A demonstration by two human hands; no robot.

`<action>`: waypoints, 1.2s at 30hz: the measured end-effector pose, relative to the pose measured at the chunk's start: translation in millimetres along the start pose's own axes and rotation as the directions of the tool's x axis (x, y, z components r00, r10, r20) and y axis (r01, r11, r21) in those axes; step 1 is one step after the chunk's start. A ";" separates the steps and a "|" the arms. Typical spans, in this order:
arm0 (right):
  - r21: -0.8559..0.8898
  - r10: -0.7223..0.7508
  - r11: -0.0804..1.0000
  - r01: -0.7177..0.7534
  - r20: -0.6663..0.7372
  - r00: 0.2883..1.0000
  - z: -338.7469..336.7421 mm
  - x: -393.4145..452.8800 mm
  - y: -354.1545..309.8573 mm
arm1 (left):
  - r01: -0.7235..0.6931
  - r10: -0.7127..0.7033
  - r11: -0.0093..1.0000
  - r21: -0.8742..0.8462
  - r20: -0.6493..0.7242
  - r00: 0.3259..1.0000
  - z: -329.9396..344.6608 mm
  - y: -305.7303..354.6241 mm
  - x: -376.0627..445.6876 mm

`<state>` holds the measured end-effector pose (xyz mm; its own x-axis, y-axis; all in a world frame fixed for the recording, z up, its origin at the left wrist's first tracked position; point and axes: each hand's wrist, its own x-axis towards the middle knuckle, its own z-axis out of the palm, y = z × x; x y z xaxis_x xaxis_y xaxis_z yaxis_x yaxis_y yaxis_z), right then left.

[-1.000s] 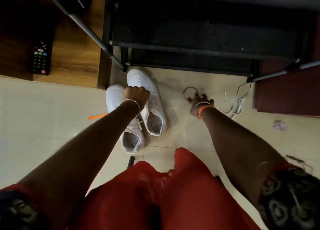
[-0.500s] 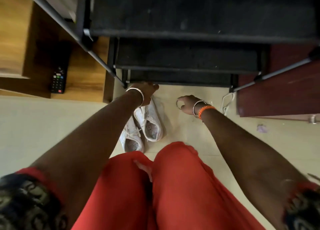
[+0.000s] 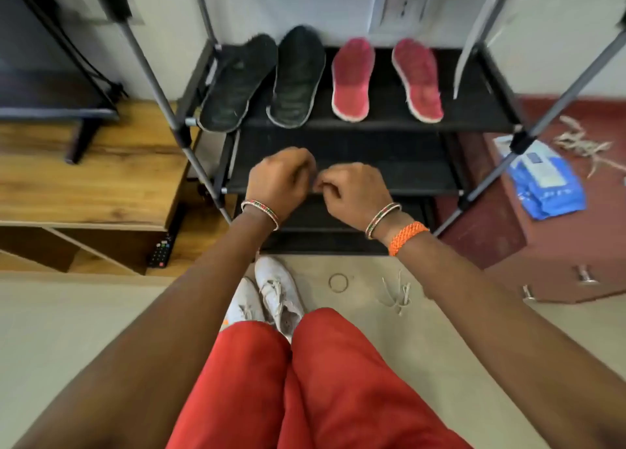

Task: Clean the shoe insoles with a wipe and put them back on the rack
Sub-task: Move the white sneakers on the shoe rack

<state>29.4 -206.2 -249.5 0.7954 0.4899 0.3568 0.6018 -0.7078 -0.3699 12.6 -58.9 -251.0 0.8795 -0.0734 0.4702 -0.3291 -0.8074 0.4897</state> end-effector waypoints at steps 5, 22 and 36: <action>-0.047 -0.160 0.986 0.158 -0.493 0.855 -81.3 11.6 -22.5 | -0.175 0.180 0.983 0.052 -0.404 0.897 -58.9 51.0 36.1; -0.471 0.229 0.764 -0.441 -0.441 0.868 -251.8 88.1 72.1 | -0.351 0.289 0.841 0.412 0.207 0.935 -69.9 172.3 202.5; -0.262 0.005 0.957 -0.124 -0.414 0.910 -297.7 51.1 58.2 | -0.126 0.144 0.916 0.381 -0.018 0.989 -93.7 198.4 199.0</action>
<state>83.8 -373.9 2.6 0.6973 0.2317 0.6783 0.4585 -0.8715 -0.1737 90.2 -178.9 8.5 0.8169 -0.1783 0.5485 -0.2815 -0.9533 0.1095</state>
